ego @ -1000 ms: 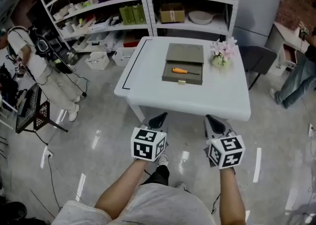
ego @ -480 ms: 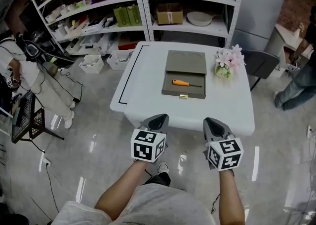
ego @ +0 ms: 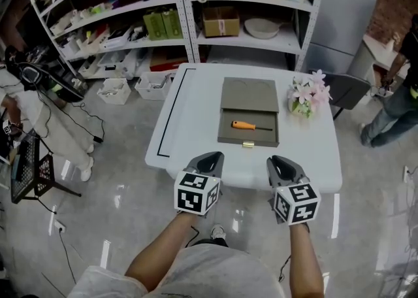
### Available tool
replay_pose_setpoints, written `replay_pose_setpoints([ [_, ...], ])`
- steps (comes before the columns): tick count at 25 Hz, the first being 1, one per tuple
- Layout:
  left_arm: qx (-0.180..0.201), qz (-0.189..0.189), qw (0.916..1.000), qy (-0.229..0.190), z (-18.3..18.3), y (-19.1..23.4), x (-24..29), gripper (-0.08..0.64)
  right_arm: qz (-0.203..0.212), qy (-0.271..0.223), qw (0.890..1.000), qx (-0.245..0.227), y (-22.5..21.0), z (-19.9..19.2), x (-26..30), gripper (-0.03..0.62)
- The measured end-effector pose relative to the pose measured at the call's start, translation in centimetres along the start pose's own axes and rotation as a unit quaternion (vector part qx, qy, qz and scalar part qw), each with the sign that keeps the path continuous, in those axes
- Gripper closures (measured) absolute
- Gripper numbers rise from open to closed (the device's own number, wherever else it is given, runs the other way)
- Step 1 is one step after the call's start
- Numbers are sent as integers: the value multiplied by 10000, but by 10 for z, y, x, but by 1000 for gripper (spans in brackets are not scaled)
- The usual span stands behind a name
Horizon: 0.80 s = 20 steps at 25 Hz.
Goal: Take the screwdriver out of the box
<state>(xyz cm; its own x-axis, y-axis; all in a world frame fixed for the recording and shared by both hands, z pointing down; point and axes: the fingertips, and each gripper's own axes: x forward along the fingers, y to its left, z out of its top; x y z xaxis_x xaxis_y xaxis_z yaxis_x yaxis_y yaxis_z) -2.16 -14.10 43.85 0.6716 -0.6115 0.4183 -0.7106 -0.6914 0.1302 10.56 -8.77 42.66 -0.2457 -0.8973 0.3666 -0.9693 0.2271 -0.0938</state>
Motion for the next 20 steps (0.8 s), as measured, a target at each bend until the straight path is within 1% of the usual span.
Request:
replay_pose_setpoints([
  [14, -16, -279, 9996, -13, 23, 60, 42, 555, -221, 288, 9992, -140, -7, 18, 70, 525],
  [20, -17, -318, 9995, -23, 29, 74, 52, 555, -142, 506, 9982, -298, -10, 19, 90, 511],
])
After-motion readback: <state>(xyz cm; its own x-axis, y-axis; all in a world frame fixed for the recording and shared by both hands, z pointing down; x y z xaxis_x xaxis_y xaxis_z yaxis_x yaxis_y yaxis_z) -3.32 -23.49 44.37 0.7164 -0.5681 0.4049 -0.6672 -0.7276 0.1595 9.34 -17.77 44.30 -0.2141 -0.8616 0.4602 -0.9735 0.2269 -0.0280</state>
